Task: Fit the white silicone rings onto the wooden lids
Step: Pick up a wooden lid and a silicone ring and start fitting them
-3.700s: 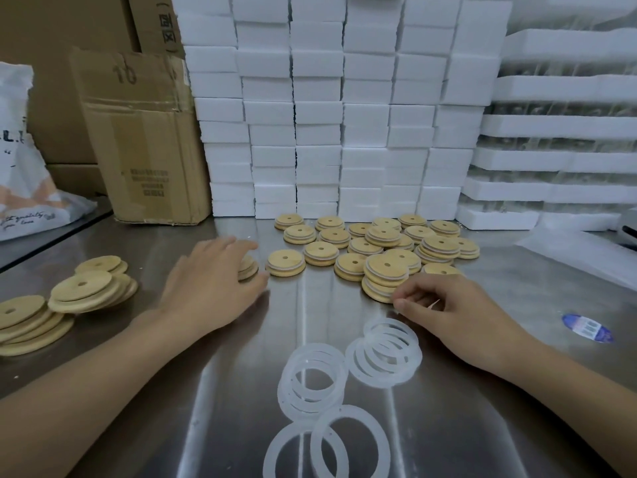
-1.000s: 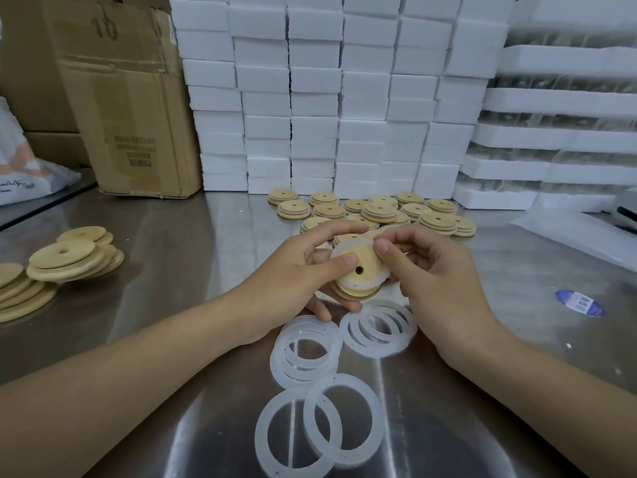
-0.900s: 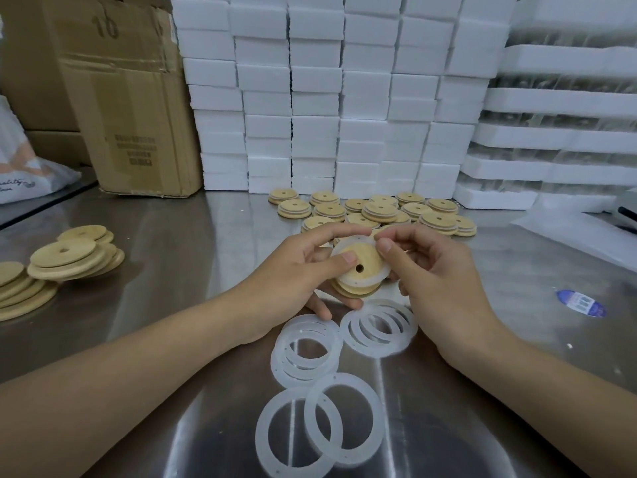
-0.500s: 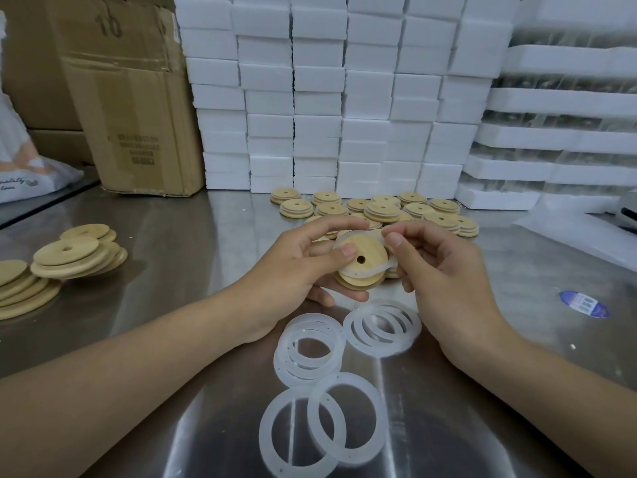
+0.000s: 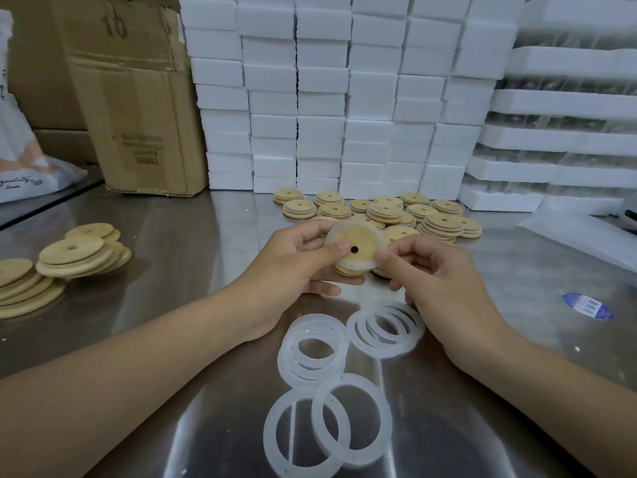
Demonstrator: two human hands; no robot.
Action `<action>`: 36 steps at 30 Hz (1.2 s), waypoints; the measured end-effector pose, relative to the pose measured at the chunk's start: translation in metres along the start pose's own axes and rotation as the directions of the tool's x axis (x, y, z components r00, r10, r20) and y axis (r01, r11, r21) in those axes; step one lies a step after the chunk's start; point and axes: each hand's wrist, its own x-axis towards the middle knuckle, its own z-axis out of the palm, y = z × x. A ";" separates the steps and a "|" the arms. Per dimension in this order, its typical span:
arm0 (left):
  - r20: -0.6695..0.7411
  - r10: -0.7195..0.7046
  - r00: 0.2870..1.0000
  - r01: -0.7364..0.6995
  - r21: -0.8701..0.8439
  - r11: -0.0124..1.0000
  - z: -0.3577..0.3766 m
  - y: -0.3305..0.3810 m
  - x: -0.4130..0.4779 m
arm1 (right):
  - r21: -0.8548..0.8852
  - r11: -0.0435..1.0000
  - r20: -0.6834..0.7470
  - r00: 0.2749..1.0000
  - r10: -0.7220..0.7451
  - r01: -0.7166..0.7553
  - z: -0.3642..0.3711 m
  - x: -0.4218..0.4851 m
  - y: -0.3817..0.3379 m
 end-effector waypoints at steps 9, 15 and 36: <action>-0.145 -0.054 0.988 0.034 -0.138 0.990 0.001 0.000 0.000 | -0.060 0.998 0.136 0.991 0.002 0.006 0.004 0.001 -0.006; -0.050 -0.060 0.997 0.054 -0.119 0.991 -0.001 0.002 0.001 | -0.041 0.999 0.102 0.995 0.007 -0.003 0.002 -0.002 -0.005; -0.141 0.039 0.989 -0.034 0.038 0.999 0.003 -0.003 0.000 | -0.110 0.993 0.079 0.996 -0.034 0.043 0.002 -0.003 -0.004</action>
